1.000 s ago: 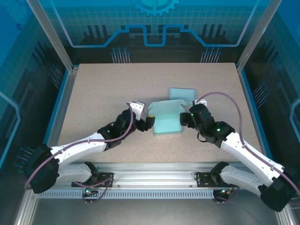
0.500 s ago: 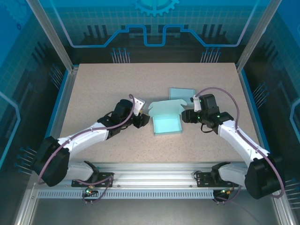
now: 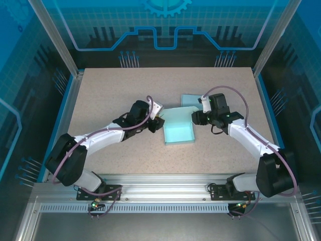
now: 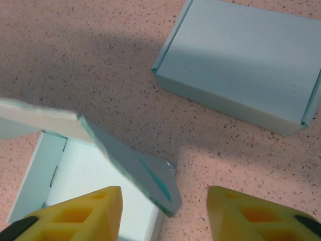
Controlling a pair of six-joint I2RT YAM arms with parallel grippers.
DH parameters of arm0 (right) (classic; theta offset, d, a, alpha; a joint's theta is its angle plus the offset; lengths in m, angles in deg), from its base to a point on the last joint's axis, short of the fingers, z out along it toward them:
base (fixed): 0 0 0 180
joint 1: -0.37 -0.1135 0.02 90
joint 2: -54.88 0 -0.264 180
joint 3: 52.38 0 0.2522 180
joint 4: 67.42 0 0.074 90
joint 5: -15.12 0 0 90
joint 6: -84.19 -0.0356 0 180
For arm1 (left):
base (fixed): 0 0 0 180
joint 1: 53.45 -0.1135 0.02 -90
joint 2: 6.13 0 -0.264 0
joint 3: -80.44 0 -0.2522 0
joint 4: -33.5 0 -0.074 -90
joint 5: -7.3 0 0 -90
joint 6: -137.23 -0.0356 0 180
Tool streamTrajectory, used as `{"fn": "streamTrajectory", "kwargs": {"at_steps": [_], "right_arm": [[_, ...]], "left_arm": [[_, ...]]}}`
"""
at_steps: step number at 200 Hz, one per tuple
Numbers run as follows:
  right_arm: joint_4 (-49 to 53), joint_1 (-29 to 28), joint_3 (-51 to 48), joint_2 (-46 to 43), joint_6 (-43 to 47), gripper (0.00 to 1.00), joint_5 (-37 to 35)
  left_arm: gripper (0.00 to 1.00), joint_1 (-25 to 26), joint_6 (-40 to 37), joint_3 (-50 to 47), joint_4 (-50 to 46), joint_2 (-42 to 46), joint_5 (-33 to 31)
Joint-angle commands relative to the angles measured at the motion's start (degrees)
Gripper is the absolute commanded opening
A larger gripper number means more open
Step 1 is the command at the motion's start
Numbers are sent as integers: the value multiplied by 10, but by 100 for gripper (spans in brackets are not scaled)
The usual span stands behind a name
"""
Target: Fold the paper box
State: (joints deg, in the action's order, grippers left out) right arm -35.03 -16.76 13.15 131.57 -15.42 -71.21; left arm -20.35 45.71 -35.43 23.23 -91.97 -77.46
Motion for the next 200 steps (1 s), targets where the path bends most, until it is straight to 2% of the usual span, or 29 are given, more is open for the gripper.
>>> {"fn": "streamTrajectory", "kwargs": {"at_steps": [1, 45, 71, 90, 108, 160, 200], "right_arm": [[-10, 0, 20, 14, 4, 44, 9], [-20, -24, 18, 22, -1, 35, -10], [-17, -32, 17, 22, -7, 33, -24], [-17, -37, 13, 21, -8, 32, -32], [-17, -40, 11, 21, -9, 32, -34], [-9, -62, 15, 28, -24, 18, -61], [-10, -111, 13, 17, -67, 15, -131]], "left_arm": [[26, -4, -2, 28, 3, -8, 25], [18, 2, 9, 32, -9, -12, 19], [18, 12, 7, 38, -22, -20, 2], [24, 20, -1, 42, -32, -25, -21], [24, 23, -3, 46, -37, -31, -37], [7, 31, 24, 63, -36, -40, -52], [2, 47, 114, 82, -31, -45, -88]]}}
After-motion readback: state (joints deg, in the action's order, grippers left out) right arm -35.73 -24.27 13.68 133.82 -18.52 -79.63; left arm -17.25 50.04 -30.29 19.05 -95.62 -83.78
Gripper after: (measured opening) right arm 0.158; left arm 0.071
